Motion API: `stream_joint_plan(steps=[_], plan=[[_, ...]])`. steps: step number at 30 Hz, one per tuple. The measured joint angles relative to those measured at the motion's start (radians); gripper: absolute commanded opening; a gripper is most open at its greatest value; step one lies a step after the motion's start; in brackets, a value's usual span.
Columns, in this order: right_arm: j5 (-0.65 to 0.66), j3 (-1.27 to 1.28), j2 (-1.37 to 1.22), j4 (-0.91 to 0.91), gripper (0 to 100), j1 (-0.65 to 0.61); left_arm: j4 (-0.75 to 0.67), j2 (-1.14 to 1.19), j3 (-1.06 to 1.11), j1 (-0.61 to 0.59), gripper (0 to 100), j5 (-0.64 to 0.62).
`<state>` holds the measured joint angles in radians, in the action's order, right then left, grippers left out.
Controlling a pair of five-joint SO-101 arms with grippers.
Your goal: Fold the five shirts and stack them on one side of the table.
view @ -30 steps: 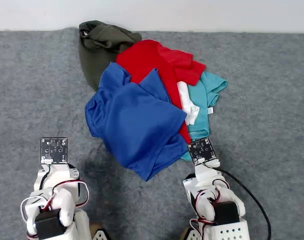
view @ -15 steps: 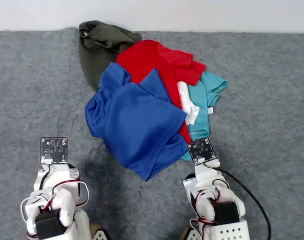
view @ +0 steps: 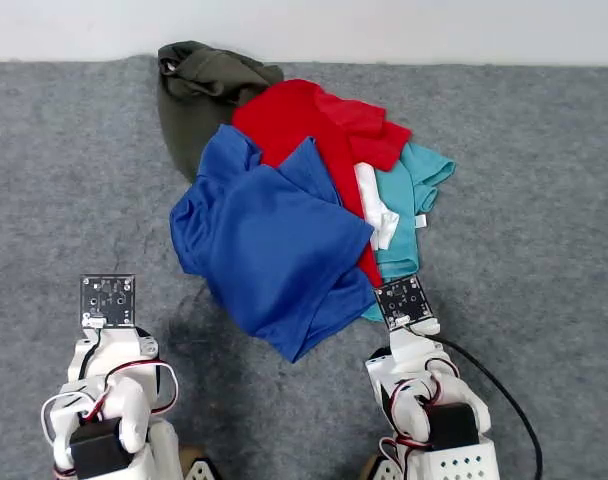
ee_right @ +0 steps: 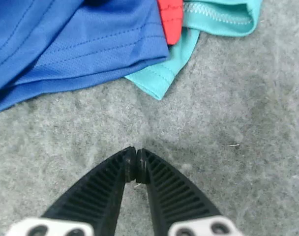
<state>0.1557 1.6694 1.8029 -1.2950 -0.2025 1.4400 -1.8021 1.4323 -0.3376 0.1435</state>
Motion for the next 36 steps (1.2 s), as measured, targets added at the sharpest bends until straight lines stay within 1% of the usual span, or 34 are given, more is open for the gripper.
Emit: stream_joint_plan(steps=[22, 24, 31, 33, 36], plan=[[0.0, 0.0, 0.0, 0.0, 0.9, 0.0, 0.0, 0.0, 0.0, 0.0, 2, 0.0], [0.0, 0.0, 0.0, 0.0, 0.9, 0.0, -0.017, 0.0, 0.018, 0.005, 2, 0.0], [0.0, 0.0, 0.0, 0.0, 0.9, 0.0, -0.255, -0.003, 0.227, 0.034, 2, -0.003], [0.0, 0.0, 0.0, 0.0, 0.9, 0.0, -0.351, -0.003, 0.222, 0.035, 2, -0.003], [0.0, 0.0, 0.0, 0.0, 0.9, 0.0, -0.505, -0.003, 0.16, 0.066, 2, -0.005]])
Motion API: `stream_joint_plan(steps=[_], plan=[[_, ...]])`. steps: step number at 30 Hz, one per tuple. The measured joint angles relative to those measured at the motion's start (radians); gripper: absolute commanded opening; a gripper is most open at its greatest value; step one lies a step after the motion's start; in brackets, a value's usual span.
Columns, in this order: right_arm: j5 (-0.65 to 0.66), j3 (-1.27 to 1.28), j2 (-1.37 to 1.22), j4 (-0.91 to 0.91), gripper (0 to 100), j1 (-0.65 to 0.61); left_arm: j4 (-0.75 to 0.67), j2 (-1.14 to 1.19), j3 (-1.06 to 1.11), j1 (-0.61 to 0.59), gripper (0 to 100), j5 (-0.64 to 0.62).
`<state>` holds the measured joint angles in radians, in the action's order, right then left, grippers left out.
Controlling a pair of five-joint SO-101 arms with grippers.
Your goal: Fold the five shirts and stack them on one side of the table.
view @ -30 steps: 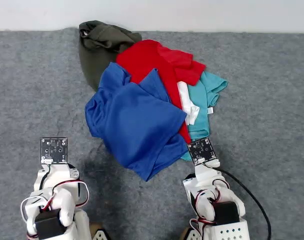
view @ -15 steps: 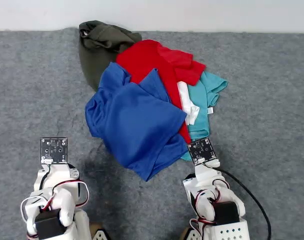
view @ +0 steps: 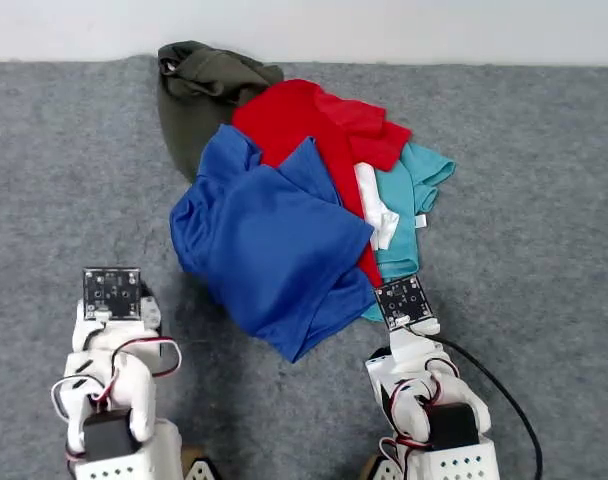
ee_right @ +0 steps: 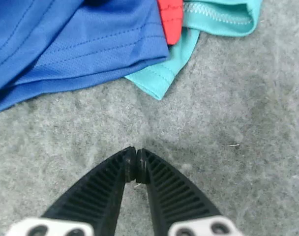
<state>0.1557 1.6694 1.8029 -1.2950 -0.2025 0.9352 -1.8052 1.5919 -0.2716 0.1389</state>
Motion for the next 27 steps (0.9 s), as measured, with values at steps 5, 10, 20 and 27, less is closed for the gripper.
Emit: stream_joint_plan(steps=[5, 10, 20, 27], plan=[[0.0, 0.0, 0.0, 0.0, 0.9, 0.0, -0.031, 0.0, -0.144, 0.095, 2, 0.0], [0.0, 0.0, 0.0, 0.0, 0.9, 0.0, 0.077, 0.0, -0.353, 0.176, 2, 0.0], [0.0, 0.0, 0.0, 0.0, 0.9, 0.0, 0.496, 0.0, -0.494, 0.204, 2, 0.215], [0.0, 0.0, 0.0, 0.0, 0.9, 0.0, 0.446, 0.063, -0.663, 0.201, 2, 0.265]])
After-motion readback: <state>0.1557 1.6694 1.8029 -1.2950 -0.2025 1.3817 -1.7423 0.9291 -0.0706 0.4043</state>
